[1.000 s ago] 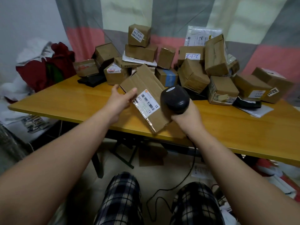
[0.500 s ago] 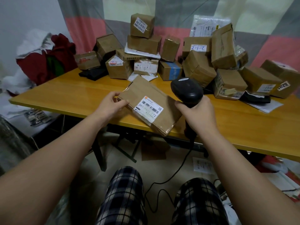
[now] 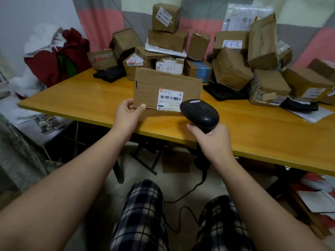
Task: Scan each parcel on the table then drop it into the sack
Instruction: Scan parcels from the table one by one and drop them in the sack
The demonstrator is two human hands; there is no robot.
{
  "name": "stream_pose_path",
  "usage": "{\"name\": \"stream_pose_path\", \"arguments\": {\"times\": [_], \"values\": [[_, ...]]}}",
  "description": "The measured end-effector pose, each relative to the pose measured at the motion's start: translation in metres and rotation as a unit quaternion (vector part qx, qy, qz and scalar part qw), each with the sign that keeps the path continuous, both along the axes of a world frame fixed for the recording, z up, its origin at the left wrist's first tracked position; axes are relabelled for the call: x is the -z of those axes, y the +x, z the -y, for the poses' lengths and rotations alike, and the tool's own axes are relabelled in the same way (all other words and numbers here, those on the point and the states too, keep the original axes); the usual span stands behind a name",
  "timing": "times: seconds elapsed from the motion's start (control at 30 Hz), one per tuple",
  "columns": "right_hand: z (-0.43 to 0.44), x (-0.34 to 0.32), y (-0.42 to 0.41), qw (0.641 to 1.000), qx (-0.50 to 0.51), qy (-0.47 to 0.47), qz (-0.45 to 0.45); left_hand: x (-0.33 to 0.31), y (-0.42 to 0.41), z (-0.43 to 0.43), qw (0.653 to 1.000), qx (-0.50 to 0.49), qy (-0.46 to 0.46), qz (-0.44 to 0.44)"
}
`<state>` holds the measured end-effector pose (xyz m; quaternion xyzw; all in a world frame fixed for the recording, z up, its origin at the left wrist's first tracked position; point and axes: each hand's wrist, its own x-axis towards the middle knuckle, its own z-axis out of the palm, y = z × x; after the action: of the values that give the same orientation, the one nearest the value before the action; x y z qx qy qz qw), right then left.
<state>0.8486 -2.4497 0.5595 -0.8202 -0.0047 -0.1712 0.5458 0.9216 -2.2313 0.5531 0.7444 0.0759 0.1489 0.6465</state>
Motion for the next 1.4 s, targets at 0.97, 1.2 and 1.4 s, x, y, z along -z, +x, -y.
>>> {"name": "stream_pose_path", "arguments": {"times": [0.97, 1.2, 1.4], "values": [[-0.019, 0.011, -0.007, 0.999, -0.050, 0.020, 0.002, -0.002, -0.021, -0.018, 0.999, -0.017, 0.031, -0.001], [-0.098, 0.005, -0.008, 0.964, -0.264, -0.025, -0.012, 0.020, -0.132, -0.081, 0.980, -0.183, 0.033, 0.064], [-0.210, 0.021, -0.029, 0.897, -0.436, -0.070, -0.014, 0.043, -0.241, -0.156, 0.918, -0.385, 0.078, 0.053]]}}
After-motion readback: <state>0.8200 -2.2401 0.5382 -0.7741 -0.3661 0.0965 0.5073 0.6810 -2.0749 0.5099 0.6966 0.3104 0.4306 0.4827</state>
